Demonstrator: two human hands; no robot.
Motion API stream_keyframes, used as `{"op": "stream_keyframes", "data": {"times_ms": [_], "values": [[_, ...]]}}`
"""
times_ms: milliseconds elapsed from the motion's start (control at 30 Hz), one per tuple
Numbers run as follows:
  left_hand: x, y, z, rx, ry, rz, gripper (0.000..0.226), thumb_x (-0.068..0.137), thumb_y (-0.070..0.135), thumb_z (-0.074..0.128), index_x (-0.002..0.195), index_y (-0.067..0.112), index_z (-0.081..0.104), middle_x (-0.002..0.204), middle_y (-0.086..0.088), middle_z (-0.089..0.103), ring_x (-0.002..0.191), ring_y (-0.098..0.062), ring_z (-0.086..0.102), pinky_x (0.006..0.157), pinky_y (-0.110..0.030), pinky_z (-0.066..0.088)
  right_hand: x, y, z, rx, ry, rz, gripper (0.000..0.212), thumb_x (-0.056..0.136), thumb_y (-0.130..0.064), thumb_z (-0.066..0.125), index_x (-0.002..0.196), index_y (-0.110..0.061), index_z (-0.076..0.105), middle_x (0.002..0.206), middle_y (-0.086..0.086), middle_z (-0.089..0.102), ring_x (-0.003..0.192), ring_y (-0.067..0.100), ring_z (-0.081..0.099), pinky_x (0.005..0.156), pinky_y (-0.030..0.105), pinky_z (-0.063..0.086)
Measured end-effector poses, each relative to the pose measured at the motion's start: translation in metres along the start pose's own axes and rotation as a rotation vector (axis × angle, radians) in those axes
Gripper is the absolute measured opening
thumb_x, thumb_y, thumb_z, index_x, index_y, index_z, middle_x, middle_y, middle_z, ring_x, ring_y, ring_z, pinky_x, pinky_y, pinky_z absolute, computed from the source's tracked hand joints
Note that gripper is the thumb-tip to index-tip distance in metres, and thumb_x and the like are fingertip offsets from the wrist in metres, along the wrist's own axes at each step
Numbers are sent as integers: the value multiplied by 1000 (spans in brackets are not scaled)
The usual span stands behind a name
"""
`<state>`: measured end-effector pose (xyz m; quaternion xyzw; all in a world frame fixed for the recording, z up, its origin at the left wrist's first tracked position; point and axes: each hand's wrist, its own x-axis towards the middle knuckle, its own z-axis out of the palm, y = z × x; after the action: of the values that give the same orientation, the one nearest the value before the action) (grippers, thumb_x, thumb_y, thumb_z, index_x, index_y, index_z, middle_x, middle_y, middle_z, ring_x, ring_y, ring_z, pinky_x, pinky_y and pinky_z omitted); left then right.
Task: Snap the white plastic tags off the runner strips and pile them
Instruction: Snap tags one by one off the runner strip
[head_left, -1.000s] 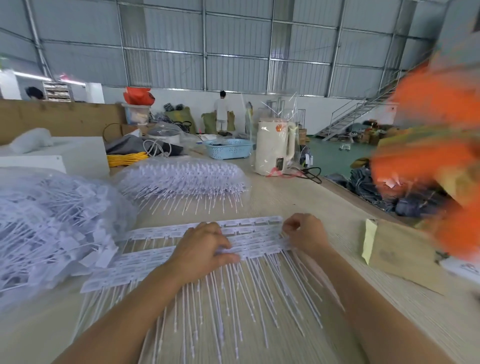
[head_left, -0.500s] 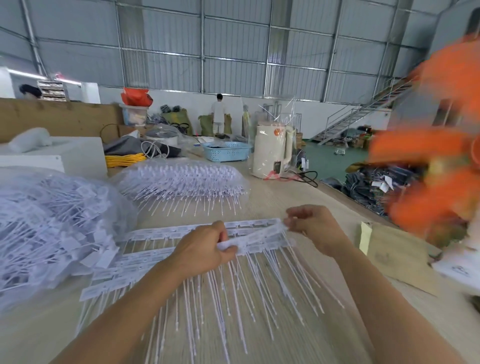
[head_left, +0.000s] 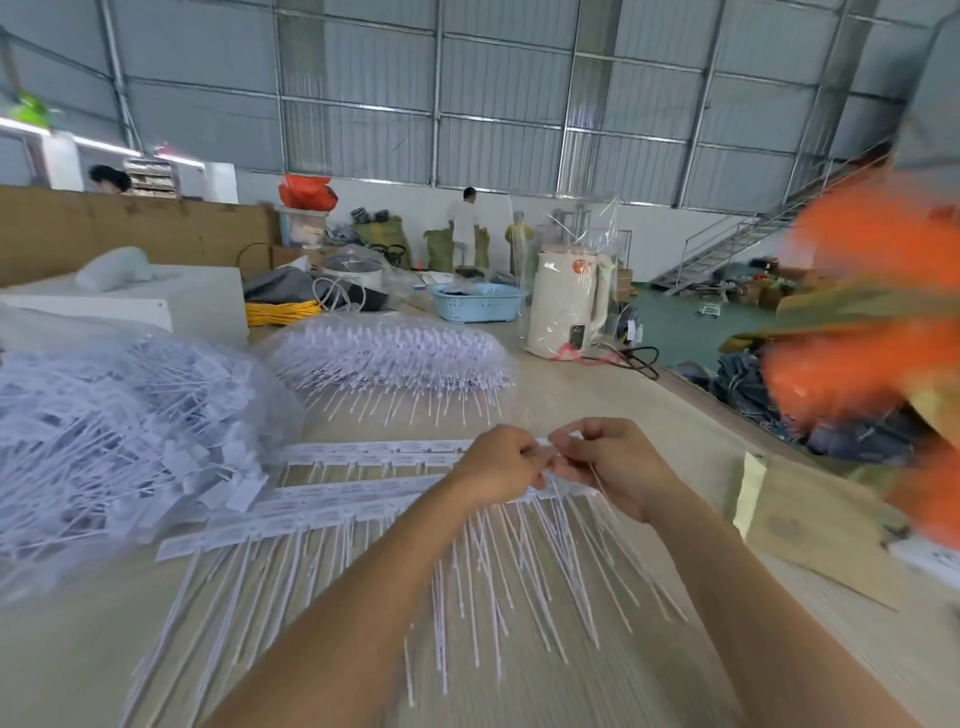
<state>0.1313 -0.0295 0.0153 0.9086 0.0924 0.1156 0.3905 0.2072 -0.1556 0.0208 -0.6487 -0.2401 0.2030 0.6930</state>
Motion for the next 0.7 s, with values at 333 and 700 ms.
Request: {"op": "stream_keyframes", "data": {"times_ms": [333, 700], "values": [[-6, -7, 12, 23, 43, -61, 39, 97, 36, 47, 72, 9, 60, 73, -8, 59, 66, -21, 54, 66, -30, 41, -1, 5, -9, -346, -99, -62, 20, 92, -1, 55, 73, -4, 61, 54, 6, 51, 44, 10, 45, 40, 19, 35], [-11, 2, 2, -622, -74, -432, 33, 95, 24, 50, 63, 13, 47, 41, 6, 34, 33, -7, 23, 37, -17, 16, 2, 15, -4, -568, -55, -370, 28, 85, 6, 54, 67, -14, 59, 53, 3, 51, 47, 13, 47, 43, 22, 39]]}}
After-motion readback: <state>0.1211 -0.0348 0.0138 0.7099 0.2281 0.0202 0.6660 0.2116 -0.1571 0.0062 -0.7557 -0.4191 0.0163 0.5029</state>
